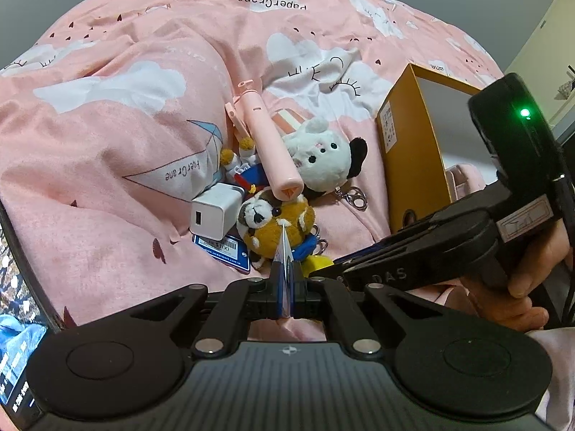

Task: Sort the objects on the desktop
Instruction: 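Grasp the yellow round keychain with the right gripper, then carry the yellow keychain and Vaseline tube with both grippers over the box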

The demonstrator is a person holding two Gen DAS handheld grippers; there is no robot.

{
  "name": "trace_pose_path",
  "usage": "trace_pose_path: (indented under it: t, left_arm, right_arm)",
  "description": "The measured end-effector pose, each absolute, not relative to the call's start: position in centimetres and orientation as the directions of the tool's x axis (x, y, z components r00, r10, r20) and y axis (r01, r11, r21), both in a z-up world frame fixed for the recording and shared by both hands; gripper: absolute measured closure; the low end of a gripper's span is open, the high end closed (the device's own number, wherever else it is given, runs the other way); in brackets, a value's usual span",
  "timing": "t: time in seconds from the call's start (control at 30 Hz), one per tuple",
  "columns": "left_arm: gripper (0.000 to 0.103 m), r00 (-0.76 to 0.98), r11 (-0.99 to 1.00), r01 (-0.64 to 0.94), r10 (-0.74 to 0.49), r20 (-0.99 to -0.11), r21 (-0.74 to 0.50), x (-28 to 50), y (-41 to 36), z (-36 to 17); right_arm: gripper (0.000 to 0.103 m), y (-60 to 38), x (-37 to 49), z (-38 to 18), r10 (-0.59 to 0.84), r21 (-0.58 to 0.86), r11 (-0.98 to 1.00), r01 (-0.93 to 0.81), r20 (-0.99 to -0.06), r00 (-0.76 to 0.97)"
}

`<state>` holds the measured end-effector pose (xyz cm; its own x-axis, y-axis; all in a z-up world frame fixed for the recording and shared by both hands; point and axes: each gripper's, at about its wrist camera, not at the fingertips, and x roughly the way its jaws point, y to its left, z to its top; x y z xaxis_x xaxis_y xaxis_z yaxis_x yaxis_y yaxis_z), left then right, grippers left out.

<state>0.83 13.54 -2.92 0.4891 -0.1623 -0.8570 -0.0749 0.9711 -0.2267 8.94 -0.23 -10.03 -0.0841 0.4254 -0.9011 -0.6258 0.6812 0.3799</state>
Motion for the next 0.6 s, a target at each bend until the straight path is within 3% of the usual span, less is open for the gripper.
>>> trace_pose_path:
  t: [0.27, 0.6]
  left_arm:
    - [0.1, 0.478, 0.969, -0.071, -0.176, -0.861, -0.238, 1.3, 13.4, -3.3]
    - [0.098, 0.472, 0.973, -0.05, -0.175, -0.864, -0.224, 1.4, 12.6, -3.6]
  right_arm:
    - [0.074, 1.8, 7.7, -11.6, 0.34, 0.289, 0.703, -0.65, -0.939, -0.049]
    - [0.08, 0.6, 6.2, -9.4, 0.399, 0.281, 0.67, -0.687, -0.917, 0.015]
